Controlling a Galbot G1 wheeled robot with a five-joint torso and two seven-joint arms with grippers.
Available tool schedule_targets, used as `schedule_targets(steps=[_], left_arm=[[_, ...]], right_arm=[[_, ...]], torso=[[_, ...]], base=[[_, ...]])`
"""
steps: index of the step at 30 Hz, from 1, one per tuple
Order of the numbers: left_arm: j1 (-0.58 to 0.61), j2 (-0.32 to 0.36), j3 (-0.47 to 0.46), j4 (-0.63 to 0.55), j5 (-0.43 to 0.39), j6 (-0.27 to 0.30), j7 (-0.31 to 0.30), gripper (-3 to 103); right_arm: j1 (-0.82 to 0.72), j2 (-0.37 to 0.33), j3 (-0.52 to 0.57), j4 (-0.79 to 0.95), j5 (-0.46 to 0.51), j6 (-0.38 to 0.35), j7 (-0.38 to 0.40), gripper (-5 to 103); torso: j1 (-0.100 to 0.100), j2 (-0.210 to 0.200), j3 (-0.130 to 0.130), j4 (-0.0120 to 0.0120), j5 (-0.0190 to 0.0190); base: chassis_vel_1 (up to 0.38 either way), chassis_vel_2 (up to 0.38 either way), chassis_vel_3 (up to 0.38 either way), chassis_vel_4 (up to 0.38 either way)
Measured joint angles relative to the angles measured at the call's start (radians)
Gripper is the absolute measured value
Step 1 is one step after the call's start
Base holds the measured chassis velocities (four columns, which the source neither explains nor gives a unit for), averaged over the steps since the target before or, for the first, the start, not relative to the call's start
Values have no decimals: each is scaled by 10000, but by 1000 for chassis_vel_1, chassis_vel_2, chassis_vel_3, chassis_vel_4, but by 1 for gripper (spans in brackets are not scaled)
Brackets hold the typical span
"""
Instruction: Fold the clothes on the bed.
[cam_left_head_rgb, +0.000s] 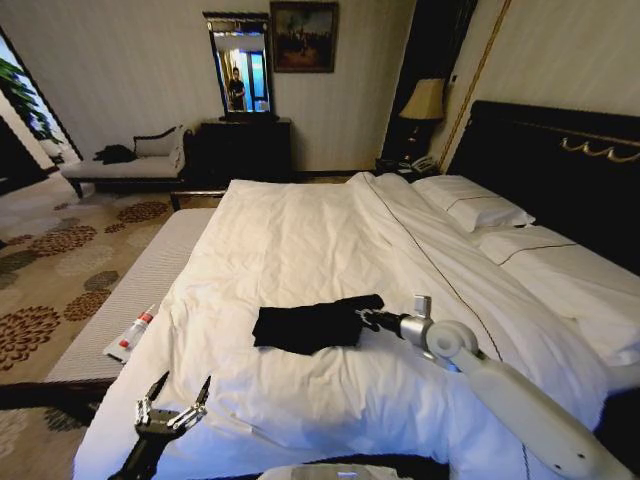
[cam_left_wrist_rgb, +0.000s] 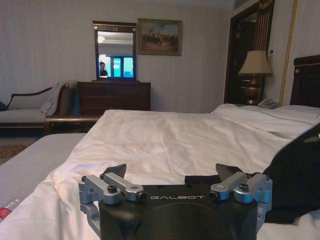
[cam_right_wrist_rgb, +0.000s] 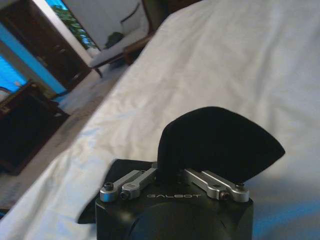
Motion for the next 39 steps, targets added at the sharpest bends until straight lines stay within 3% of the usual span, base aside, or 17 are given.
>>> schedule_targets(steps=[12,22,39], left_arm=[[0,0,0,0,0,0,0,100],[0,0,0,0,1,0,0,100],[0,0,0,0,0,0,0,100]], right_arm=[[1650,1070,-2354,-1040,-532,-38,-14,4],[2678,1696,-3142,-2038,-409,-35,161,4],[3053,2228,-3968,-2486,-507,-77,433,4]], torso=[[0,0,0,0,1],[1,0,0,1,0],[2,1,-1,1,0]], base=[[0,0,0,0],[0,0,0,0],[0,0,0,0]])
